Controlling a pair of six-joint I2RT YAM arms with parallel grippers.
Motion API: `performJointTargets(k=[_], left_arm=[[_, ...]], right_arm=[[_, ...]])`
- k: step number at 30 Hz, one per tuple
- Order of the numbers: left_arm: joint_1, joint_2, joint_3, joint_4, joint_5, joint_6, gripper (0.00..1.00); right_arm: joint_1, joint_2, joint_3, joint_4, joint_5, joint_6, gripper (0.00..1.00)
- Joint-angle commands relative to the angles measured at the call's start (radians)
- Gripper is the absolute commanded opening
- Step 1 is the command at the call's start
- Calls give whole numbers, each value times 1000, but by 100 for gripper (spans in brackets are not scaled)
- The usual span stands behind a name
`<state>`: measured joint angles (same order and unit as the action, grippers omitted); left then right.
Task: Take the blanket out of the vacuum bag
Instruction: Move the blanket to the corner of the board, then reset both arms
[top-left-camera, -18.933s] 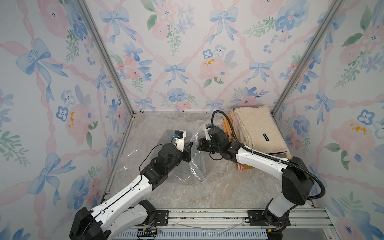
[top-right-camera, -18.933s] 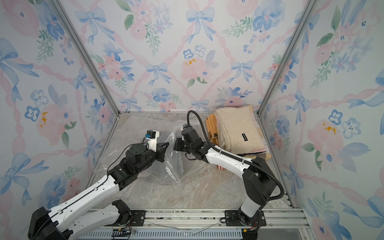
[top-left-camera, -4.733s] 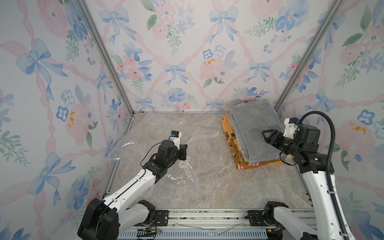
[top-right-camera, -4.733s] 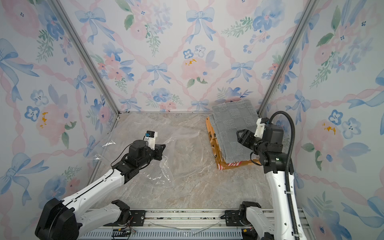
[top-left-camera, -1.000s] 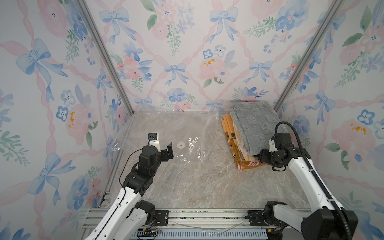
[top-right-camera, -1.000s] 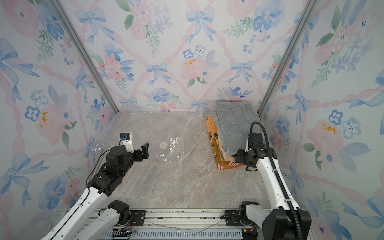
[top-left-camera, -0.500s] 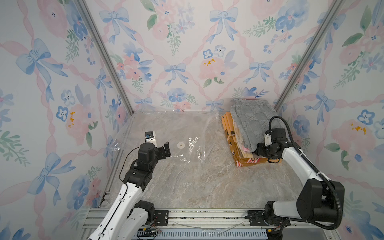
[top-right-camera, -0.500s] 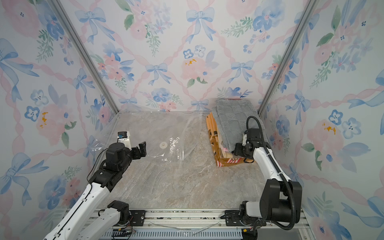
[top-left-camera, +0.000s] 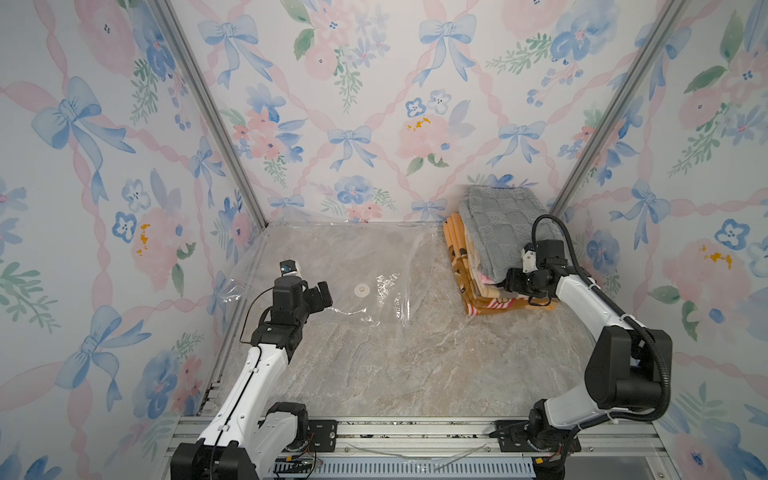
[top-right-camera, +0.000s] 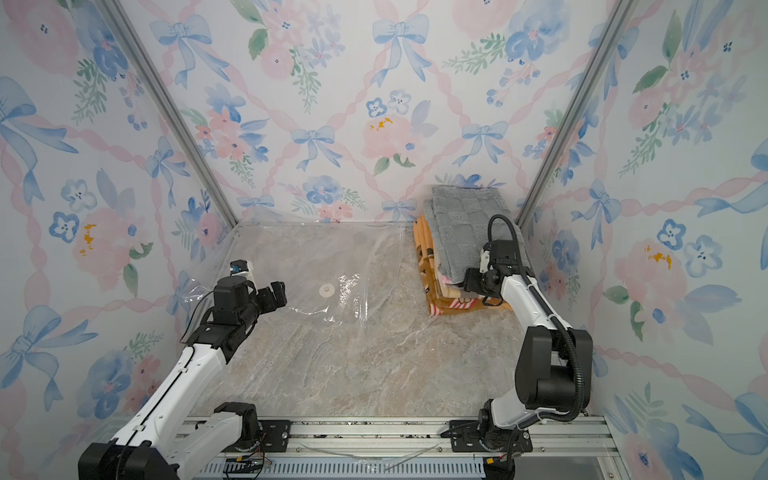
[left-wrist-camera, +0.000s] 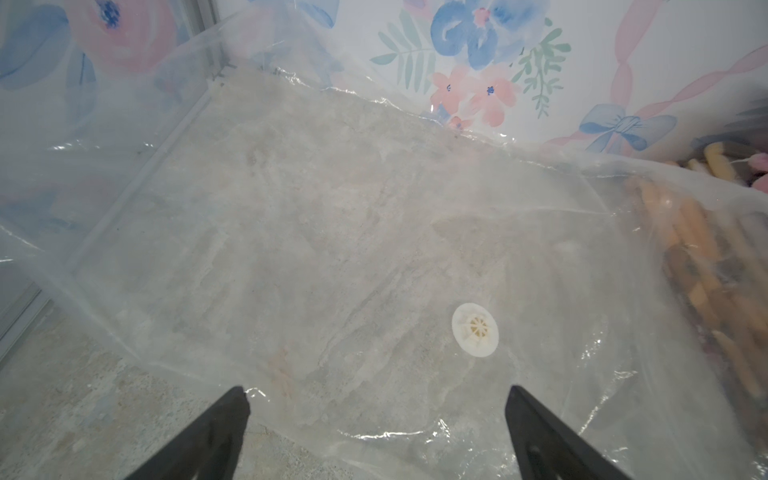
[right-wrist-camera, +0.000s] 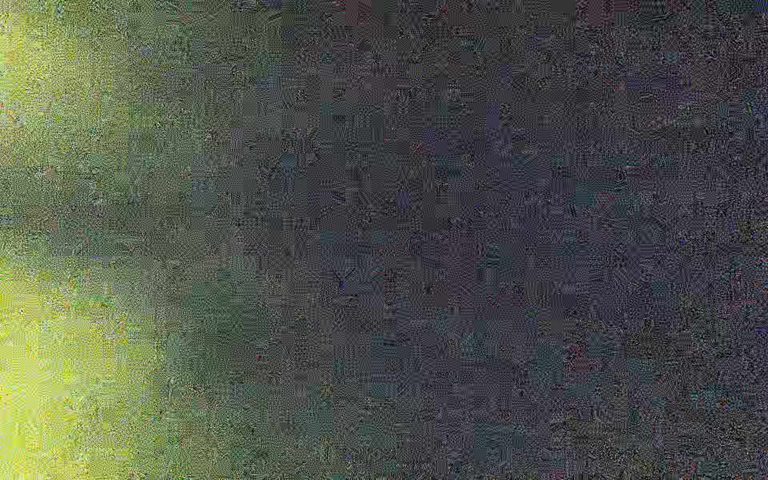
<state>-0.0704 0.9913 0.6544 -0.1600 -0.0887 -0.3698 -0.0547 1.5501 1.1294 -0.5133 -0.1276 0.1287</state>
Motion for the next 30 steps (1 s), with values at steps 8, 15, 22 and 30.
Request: performJointTargets(k=[8,15,22,30], left_arm=[[5,-81,-60,47,-73,-72,98],[4,-157,-155,105,-275,-97,98],[5,-212,-377,407,-416,-75,98],[0,25,-400,678,-330,114,98]], right_arm=[[-13,-281,-187,-188,-74,126,69],[-10,-507,-265,-232,-84,170,96],[-10,-742,-520,73,37,203,96],[29,-823,-788,566,201,-45,96]])
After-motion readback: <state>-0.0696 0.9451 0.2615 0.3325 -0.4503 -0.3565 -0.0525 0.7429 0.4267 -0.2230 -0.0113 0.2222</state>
